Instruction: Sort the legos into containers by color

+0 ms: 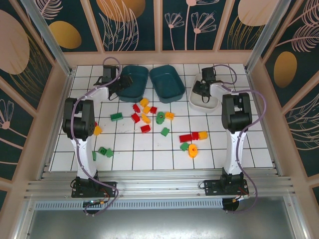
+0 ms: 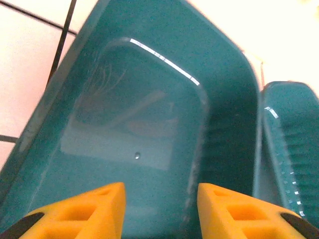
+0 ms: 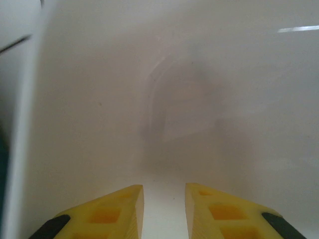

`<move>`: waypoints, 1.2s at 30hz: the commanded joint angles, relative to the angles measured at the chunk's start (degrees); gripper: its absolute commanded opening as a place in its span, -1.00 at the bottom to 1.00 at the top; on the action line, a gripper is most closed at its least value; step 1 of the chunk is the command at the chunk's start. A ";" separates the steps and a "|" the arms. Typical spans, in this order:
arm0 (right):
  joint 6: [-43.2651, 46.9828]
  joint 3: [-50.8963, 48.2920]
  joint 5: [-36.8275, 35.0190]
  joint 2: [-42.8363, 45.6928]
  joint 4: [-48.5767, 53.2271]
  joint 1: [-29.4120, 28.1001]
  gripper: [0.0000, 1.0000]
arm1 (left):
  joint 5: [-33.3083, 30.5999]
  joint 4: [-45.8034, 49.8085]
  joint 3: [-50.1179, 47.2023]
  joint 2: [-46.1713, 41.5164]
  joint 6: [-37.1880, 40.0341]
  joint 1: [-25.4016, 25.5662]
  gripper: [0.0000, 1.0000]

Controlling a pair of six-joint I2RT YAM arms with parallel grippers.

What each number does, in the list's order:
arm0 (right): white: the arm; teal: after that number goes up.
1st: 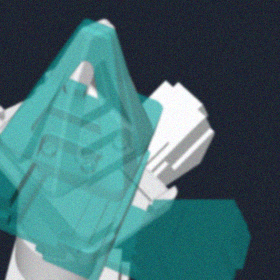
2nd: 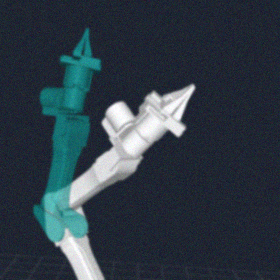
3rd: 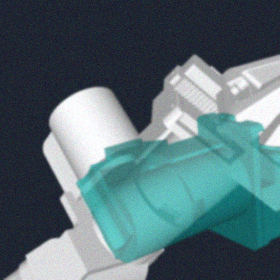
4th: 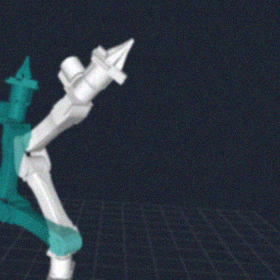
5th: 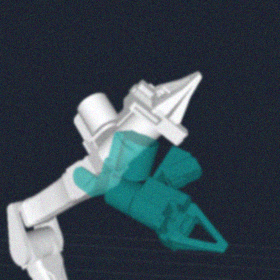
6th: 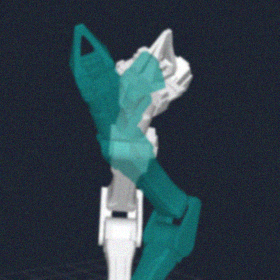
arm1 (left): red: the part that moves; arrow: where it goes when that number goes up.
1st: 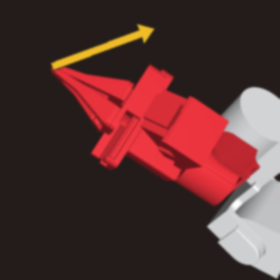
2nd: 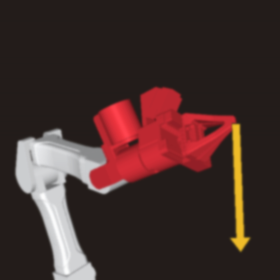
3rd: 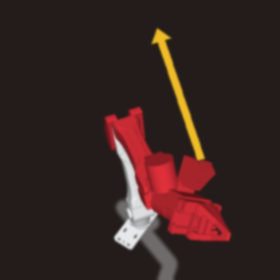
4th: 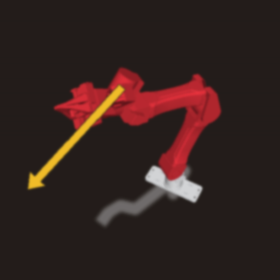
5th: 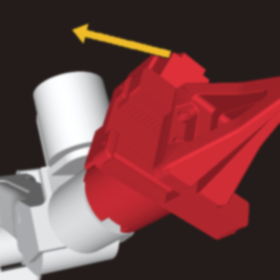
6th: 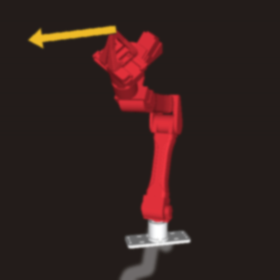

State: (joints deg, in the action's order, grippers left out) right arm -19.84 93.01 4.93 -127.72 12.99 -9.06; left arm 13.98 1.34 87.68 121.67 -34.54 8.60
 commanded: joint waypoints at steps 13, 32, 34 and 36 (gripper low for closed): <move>7.50 25.36 13.76 -12.87 8.50 -3.74 -0.40 | 3.00 1.23 3.57 7.01 -0.55 2.71 -0.24; -9.54 18.96 13.93 -12.64 -4.99 -5.52 -0.45 | 4.05 0.72 0.44 3.37 -1.24 3.37 -0.26; -11.27 19.12 13.20 -13.16 -6.14 -5.53 -0.46 | 3.69 1.06 -0.76 2.32 -0.51 3.36 -0.26; -12.34 20.43 11.71 -14.13 -6.49 -5.30 -0.47 | 3.12 1.38 -2.13 1.12 0.35 3.37 -0.27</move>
State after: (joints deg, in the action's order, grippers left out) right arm -27.88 112.60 19.20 -139.70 9.74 -14.04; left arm 17.52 1.74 87.35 126.32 -35.16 11.70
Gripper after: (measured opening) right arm 0.268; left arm 0.368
